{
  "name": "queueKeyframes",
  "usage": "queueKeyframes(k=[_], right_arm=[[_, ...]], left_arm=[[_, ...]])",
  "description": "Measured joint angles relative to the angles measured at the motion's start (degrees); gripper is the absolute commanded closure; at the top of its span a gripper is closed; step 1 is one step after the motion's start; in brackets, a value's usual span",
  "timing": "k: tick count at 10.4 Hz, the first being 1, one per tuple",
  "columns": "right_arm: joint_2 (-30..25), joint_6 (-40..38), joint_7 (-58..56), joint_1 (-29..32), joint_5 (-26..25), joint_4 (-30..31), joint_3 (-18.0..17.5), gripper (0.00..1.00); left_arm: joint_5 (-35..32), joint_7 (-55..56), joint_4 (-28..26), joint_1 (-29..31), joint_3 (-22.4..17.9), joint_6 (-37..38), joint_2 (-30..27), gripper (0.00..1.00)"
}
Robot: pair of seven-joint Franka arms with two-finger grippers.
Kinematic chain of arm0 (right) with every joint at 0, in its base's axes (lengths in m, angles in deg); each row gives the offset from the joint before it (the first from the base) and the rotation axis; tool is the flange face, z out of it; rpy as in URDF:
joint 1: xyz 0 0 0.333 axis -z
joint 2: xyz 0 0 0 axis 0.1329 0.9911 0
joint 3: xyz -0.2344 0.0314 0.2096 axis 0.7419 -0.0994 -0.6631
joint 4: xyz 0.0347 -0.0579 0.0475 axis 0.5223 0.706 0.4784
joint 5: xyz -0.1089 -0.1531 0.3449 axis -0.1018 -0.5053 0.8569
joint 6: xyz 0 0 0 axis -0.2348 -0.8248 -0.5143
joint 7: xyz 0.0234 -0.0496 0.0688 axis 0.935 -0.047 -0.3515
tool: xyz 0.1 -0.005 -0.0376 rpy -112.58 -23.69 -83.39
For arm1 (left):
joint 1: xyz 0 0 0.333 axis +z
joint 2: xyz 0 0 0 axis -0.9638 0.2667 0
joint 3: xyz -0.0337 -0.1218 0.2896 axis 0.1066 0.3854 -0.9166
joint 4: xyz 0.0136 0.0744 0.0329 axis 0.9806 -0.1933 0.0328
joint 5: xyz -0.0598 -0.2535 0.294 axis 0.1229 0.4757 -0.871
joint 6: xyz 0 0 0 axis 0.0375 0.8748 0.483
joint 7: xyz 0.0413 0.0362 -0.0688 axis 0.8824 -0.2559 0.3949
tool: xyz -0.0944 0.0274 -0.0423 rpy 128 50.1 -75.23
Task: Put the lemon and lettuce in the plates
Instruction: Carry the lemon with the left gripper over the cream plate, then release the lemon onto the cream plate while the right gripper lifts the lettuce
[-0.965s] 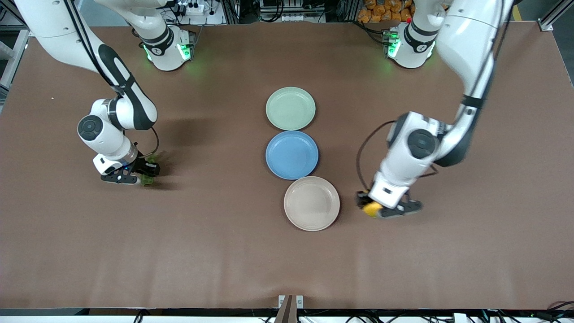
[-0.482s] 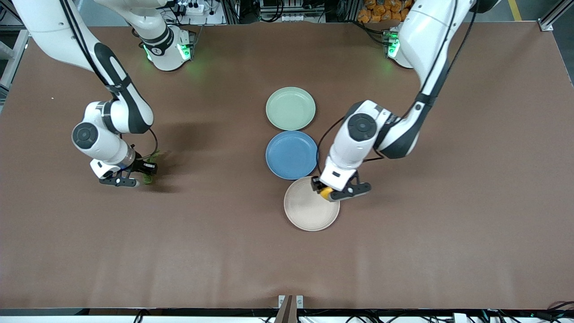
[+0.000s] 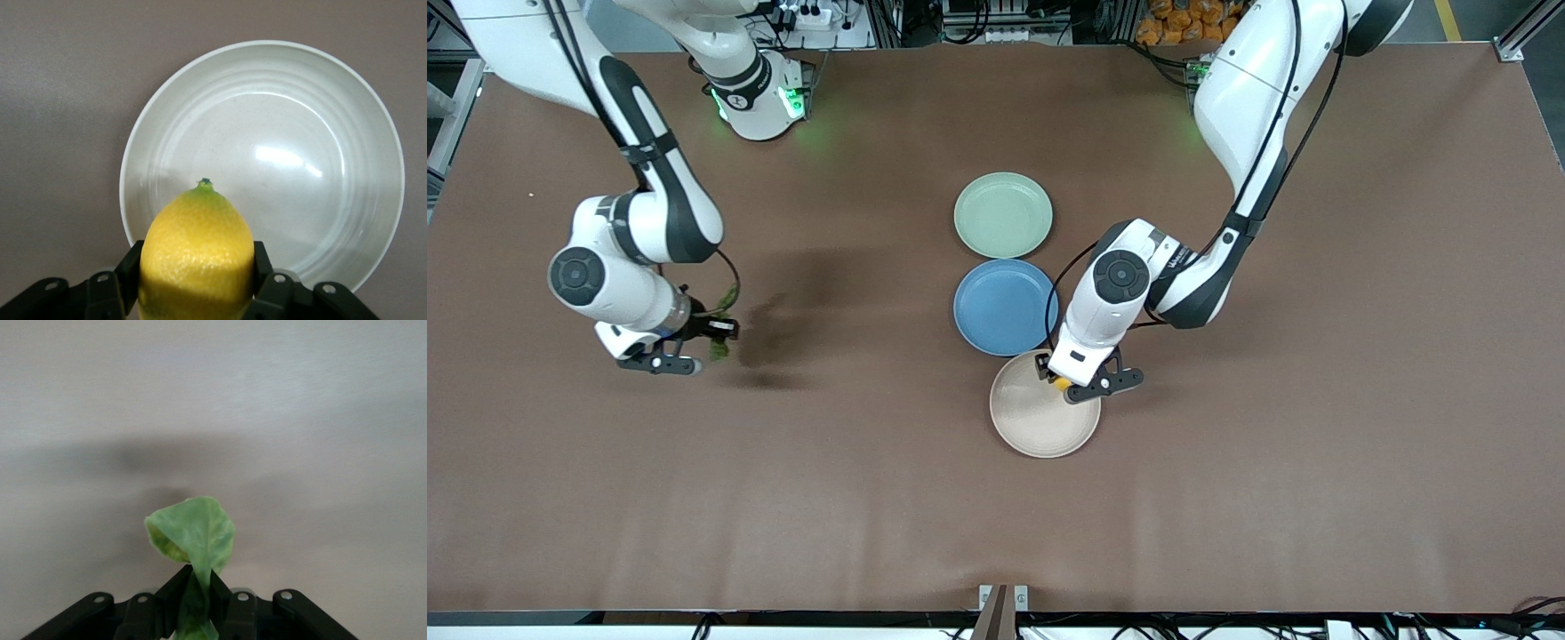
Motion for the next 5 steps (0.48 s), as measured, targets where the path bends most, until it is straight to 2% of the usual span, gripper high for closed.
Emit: queueKeyframes(k=[1,2,3,5], right_arm=[[0.0,0.0,3.5,-0.1,0.1,0.0,-2.8,1.0],[-0.1,0.0,8.0,-0.3,0.2,0.0,-6.1,1.0],[-0.1,0.0,12.3,-0.4,0.2,0.0,-9.6,1.0],[-0.1,-1.1,16.9,-0.8,0.2,0.0,-16.2,1.0]], left_arm=[[0.0,0.0,0.1,0.0,0.0,0.0,0.2,0.59],[0.0,0.0,0.1,0.0,0.0,0.0,0.4,0.14],[0.0,0.0,0.1,0.0,0.0,0.0,0.5,0.0],[0.0,0.0,0.6,-0.1,0.0,0.0,0.5,0.0]])
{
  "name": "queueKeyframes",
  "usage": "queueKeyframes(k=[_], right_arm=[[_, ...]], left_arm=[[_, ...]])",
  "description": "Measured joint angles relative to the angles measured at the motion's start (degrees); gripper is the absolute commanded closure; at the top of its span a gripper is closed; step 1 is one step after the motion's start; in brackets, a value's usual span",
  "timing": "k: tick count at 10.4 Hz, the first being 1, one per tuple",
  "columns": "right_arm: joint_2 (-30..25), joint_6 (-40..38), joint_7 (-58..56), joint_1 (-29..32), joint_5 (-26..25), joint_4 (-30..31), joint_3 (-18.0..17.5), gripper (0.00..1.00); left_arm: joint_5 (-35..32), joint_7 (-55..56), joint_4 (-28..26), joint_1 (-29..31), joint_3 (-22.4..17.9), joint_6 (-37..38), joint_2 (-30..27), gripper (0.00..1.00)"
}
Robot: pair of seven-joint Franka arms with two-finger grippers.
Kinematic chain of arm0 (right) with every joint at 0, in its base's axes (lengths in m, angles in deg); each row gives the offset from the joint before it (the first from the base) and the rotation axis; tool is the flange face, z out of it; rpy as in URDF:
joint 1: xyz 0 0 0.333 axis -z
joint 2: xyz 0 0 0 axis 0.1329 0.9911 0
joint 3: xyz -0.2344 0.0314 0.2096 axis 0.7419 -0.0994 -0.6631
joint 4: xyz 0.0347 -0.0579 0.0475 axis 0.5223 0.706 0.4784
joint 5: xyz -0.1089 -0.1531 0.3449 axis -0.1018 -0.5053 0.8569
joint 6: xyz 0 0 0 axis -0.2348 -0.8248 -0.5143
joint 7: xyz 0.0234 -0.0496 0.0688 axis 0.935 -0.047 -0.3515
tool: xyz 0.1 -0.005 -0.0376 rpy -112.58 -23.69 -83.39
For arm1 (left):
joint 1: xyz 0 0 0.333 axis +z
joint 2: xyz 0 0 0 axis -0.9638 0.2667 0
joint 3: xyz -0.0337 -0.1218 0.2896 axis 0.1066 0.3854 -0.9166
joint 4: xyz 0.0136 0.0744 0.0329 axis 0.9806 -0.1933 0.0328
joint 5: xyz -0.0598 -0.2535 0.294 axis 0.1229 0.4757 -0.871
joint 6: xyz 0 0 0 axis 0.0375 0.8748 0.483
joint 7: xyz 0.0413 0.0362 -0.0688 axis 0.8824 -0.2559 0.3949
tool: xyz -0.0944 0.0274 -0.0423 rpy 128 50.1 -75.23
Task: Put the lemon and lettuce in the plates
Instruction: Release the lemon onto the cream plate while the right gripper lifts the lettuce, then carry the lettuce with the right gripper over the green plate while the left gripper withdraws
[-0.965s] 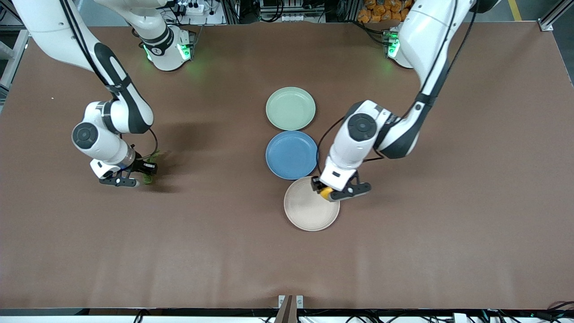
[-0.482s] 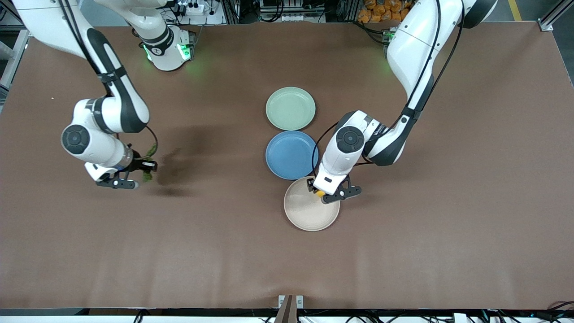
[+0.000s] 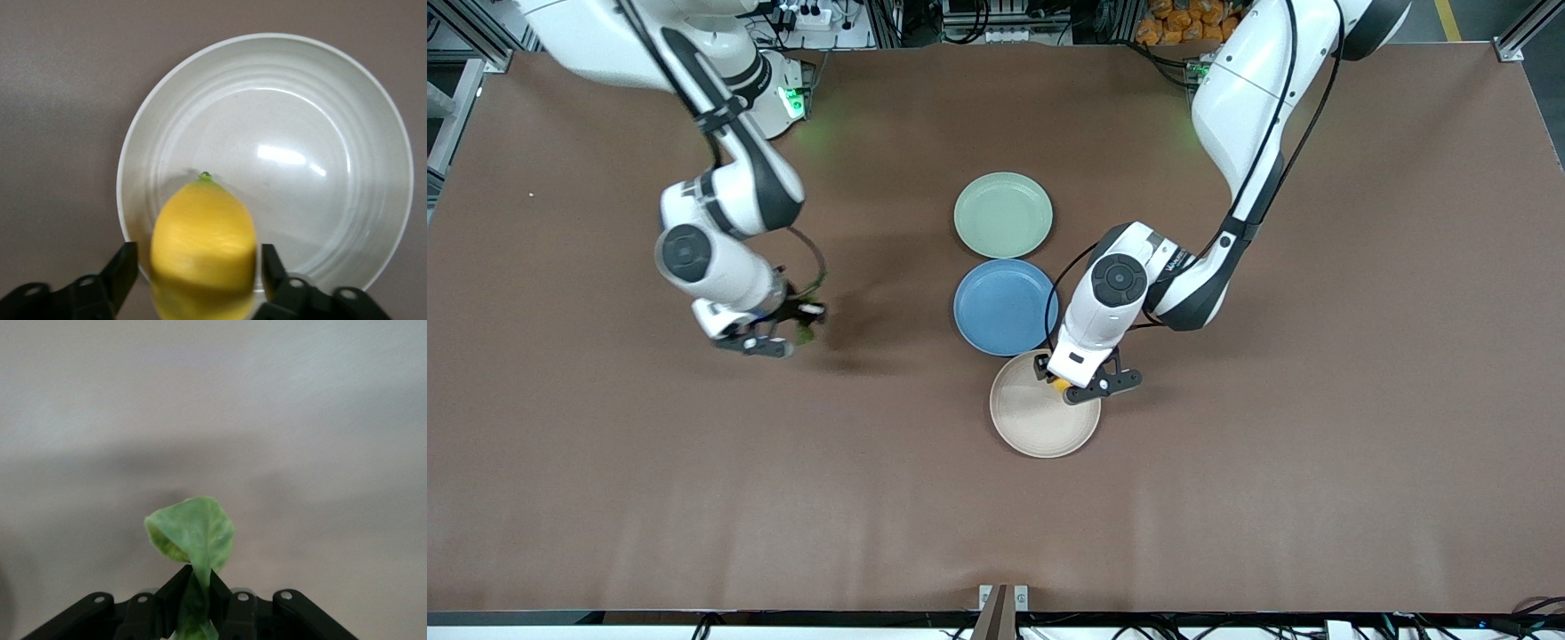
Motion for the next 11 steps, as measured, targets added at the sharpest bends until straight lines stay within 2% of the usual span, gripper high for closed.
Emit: queueKeyframes(k=[2,3,6,8,11], right_arm=[[0.0,-2.3,2.8,-0.1,0.0,0.0,-5.1,1.0],[0.0,-2.9,5.1,-0.2,0.1,0.1,-8.1,1.0],[0.0,-3.3,12.5,-2.3,0.1,0.2,-15.2,1.0],[0.1,-3.2,15.3,-6.6,0.1,0.2,-15.8,1.0],[2.4,1.4,16.4,-13.7,0.1,0.3,-15.9,1.0]], left_arm=[[0.0,0.0,1.3,0.0,0.0,0.8,-1.1,0.0],[0.0,0.0,2.2,0.0,0.0,4.0,-3.1,0.0],[-0.2,0.0,3.6,1.0,-0.9,22.3,-16.1,0.0],[-0.7,-2.3,3.4,4.1,-1.2,30.0,-24.4,0.0],[-0.8,-15.7,2.7,11.2,-1.3,34.3,-30.4,0.0]])
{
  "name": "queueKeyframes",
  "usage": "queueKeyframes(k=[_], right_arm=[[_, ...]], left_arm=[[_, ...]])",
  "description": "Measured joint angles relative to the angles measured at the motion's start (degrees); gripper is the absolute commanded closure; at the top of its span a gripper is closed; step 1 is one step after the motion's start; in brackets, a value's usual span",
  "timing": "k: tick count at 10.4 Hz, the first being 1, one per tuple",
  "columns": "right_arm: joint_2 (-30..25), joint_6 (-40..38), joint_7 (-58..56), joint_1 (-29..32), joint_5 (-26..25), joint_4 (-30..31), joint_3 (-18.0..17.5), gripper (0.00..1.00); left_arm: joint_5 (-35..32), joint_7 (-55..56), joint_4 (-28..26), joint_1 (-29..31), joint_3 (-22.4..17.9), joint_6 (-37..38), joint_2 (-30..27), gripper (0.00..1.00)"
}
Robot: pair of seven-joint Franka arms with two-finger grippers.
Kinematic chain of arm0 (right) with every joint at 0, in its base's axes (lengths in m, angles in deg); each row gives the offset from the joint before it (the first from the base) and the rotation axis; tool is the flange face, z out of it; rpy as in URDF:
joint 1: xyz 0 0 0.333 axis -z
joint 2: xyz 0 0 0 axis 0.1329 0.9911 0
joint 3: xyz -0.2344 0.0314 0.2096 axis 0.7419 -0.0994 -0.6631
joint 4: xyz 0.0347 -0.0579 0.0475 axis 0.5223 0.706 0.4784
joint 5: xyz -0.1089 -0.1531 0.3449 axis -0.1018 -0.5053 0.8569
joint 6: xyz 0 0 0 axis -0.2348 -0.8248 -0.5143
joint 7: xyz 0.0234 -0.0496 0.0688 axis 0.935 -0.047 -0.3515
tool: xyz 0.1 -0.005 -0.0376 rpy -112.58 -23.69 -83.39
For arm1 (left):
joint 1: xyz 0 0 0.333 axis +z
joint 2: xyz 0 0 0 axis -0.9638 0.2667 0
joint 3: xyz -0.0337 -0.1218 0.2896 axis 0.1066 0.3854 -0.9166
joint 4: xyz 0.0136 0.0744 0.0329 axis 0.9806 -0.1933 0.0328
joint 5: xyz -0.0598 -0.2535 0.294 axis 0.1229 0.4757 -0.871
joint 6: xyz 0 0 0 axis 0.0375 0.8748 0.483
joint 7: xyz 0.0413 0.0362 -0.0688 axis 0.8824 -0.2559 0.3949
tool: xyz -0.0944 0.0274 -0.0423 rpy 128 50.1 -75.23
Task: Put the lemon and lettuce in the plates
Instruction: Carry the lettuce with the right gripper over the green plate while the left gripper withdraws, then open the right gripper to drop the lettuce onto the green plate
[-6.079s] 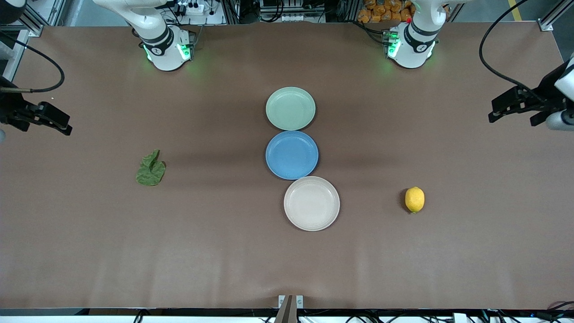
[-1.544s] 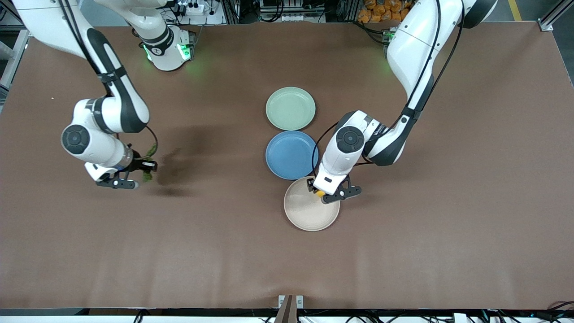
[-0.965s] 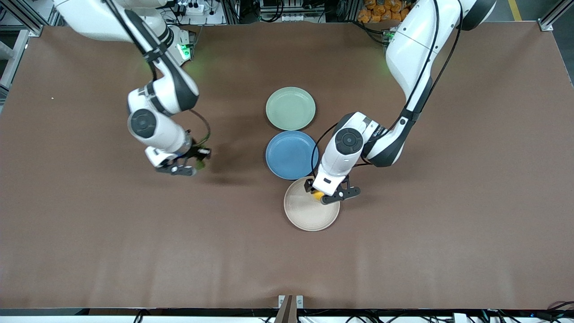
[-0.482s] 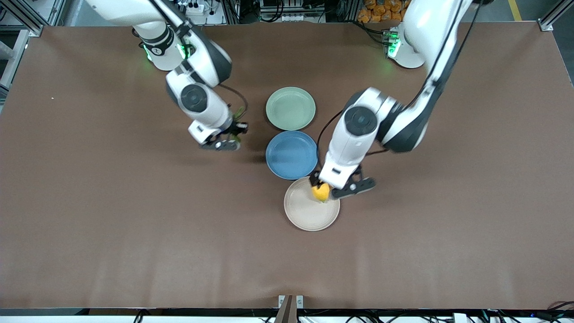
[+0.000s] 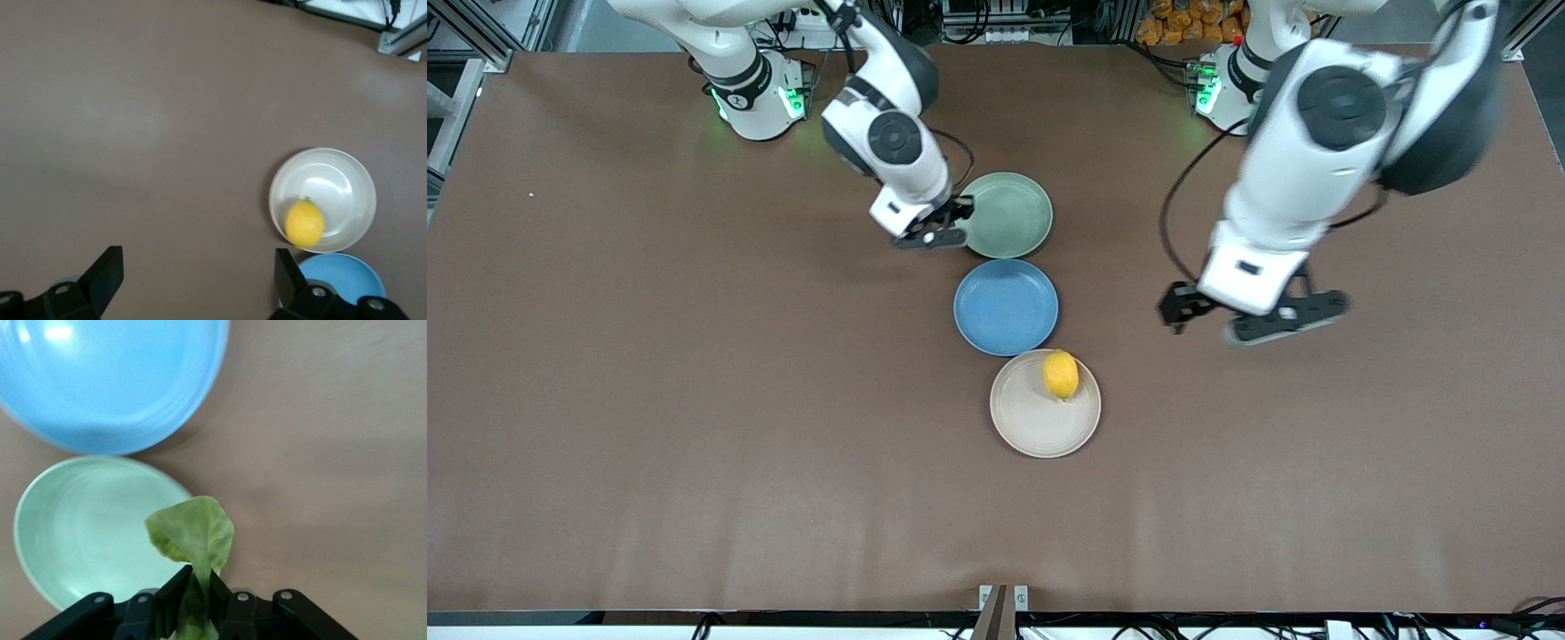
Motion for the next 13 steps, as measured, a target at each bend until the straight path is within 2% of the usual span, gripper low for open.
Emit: queueKeyframes(k=[3,5,6,7,13], right_arm=[[3.9,3.2,2.5,-4.9,0.0,-1.8,0.0,1.0],[5.8,3.2,3.3,-6.4,0.0,-3.9,0.0,1.0],[6.6,3.2,3.4,-6.6,-0.1,-4.4,0.0,0.65],[7.2,3.2,3.5,-6.7,-0.1,-4.8,0.0,0.01],[7.9,2.5,7.8,-6.6,-0.1,-7.4,0.2,0.0]], left_arm=[[0.0,-11.5,0.4,4.7,0.0,5.2,-3.4,0.0],[0.1,-13.0,0.6,5.7,0.1,8.2,-4.7,0.0],[0.5,-13.5,0.7,6.2,0.1,9.1,-4.8,0.0],[0.7,-13.9,1.1,6.4,0.1,9.4,-4.8,0.0],[0.8,-14.1,3.6,6.4,0.2,13.6,-5.1,0.0]])
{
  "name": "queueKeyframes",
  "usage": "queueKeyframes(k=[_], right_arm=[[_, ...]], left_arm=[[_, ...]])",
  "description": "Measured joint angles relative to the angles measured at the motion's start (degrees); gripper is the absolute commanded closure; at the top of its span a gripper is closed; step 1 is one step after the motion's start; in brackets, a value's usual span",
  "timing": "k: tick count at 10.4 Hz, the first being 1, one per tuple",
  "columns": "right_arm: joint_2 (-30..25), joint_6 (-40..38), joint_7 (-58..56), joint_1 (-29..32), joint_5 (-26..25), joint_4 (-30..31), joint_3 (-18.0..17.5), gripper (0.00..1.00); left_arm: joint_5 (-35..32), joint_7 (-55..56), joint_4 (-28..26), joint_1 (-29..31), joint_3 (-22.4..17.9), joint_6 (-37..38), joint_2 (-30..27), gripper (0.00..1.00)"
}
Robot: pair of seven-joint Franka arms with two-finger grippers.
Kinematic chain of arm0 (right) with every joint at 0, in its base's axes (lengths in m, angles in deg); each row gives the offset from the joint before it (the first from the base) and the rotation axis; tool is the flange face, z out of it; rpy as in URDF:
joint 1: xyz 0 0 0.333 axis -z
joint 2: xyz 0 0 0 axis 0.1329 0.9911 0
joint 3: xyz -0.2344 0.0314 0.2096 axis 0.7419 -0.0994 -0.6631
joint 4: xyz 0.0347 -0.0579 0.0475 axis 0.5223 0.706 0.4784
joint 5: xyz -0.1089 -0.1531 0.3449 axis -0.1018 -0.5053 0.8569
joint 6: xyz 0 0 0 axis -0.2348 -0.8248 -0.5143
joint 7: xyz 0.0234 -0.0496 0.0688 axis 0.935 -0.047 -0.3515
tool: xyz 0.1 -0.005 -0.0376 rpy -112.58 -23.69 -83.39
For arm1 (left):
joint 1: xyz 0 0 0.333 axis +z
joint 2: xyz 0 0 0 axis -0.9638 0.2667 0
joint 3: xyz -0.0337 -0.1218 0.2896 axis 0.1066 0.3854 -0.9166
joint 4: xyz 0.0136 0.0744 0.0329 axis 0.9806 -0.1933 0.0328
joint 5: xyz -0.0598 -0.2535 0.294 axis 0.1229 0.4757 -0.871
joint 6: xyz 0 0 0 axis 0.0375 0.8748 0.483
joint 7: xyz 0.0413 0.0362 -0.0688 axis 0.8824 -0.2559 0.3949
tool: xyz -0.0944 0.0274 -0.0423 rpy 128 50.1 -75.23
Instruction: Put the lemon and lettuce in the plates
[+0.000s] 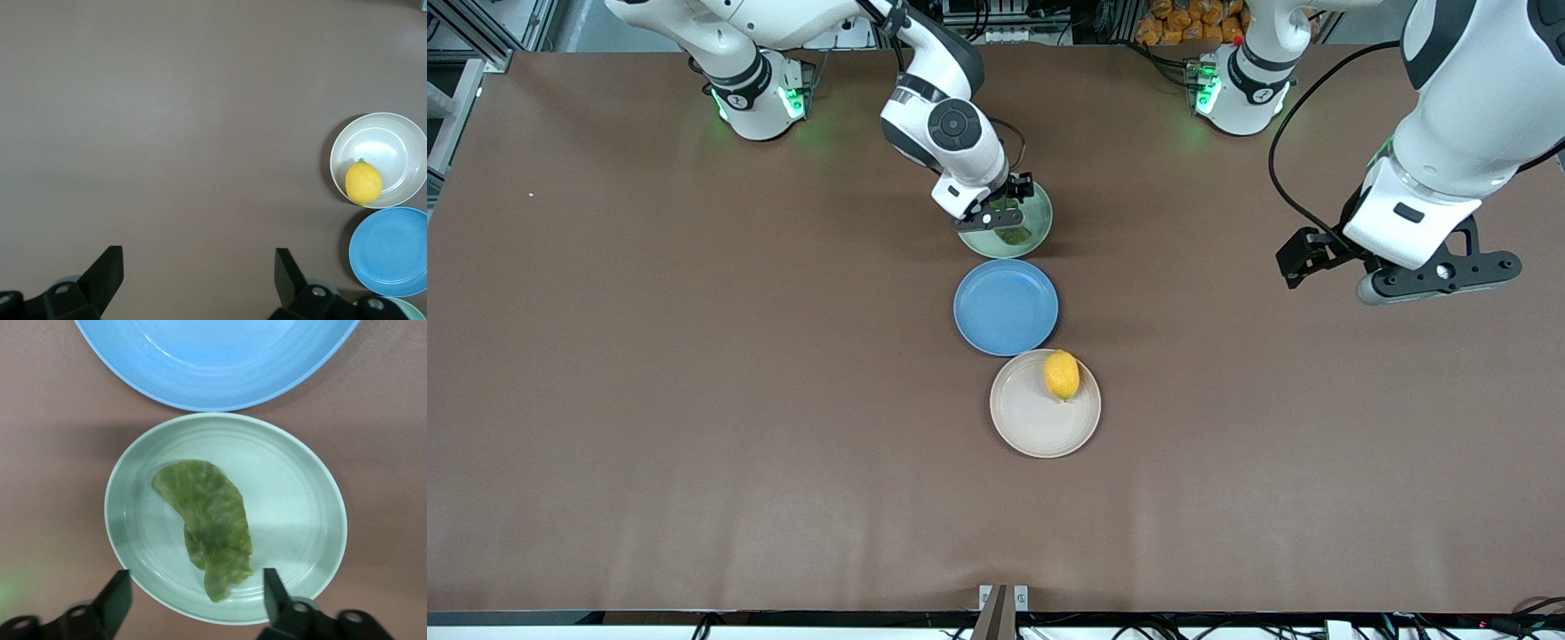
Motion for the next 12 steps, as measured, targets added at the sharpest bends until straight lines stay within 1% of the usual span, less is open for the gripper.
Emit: queueKeyframes(k=[2,4,7,9,11,12], right_arm=[[0.0,-4.1,0.1,0.7,0.0,-2.1,0.2,0.0],[-0.1,-8.1,-0.1,2.6,-0.1,-4.5,0.2,0.0],[-1.2,-11.9,-3.5,6.9,-0.2,-5.6,0.2,0.0],[-2.8,-17.2,-6.8,10.3,-0.2,-6.2,0.3,0.0],[-3.7,-23.1,-8.2,13.1,-0.2,-8.6,0.3,0.0],[-3.8,-24.5,-8.9,14.2,-0.2,-9.7,0.4,0.0]], left_arm=[[0.2,-3.5,0.1,0.7,0.0,0.0,-0.2,0.0],[0.3,-5.3,0.3,2.1,0.0,0.0,-1.1,0.0],[0.4,-5.4,0.4,2.7,0.0,0.1,-2.7,0.0],[0.4,-5.4,0.4,4.3,0.0,0.3,-3.6,0.0],[0.4,-5.5,0.4,5.9,0.0,0.4,-3.9,0.0],[0.4,-5.5,0.4,6.1,0.0,0.4,-4.0,0.0]])
